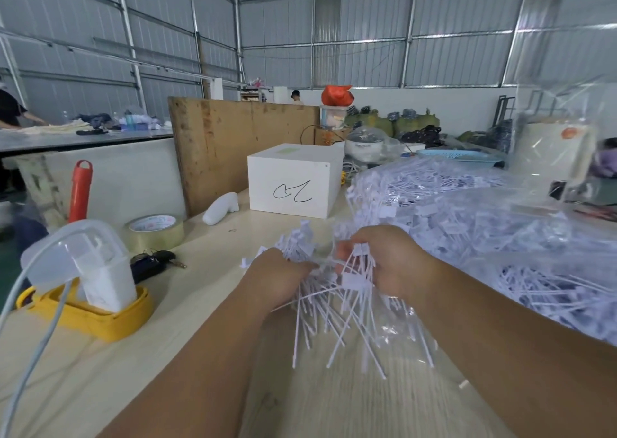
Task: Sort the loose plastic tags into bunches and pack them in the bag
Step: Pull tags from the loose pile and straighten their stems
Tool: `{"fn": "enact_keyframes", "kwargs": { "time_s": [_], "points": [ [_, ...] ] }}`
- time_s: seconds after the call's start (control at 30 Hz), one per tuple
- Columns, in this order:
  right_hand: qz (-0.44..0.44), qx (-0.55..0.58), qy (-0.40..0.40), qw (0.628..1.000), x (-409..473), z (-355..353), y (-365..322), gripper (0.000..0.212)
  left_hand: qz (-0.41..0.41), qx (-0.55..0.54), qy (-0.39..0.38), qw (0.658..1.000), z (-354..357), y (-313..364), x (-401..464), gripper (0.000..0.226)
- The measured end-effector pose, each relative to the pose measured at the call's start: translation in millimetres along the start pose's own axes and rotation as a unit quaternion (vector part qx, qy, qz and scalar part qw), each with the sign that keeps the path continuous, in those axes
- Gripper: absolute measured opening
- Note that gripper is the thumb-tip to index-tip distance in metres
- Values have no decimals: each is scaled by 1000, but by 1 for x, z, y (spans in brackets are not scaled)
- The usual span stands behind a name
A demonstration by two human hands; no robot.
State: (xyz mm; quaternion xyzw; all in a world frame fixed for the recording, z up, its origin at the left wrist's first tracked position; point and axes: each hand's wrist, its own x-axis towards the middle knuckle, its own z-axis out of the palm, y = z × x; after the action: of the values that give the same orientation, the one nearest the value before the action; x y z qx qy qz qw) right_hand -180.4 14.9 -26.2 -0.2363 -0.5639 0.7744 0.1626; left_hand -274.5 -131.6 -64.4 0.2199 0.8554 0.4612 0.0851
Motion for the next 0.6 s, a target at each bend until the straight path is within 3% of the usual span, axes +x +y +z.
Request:
{"fn": "enact_keyframes", "kwargs": {
  "time_s": [0.1,0.23,0.4,0.5,0.6],
  "points": [
    [-62,32,43,997,-5,-5,-12,33,2,21,8,1000,1,-1,0,42],
    [-128,43,75,988,-11,-20,-28,57,3,60,9,998,3,-2,1,28],
    [-165,81,84,979,-28,-40,-39,31,3,95,59,994,3,4,-7,21],
    [-177,111,81,974,-38,-55,-42,24,51,75,122,988,3,23,-16,24],
    [-187,110,74,973,-47,-70,-41,25,79,-14,68,994,17,56,-28,38]
  ]
}}
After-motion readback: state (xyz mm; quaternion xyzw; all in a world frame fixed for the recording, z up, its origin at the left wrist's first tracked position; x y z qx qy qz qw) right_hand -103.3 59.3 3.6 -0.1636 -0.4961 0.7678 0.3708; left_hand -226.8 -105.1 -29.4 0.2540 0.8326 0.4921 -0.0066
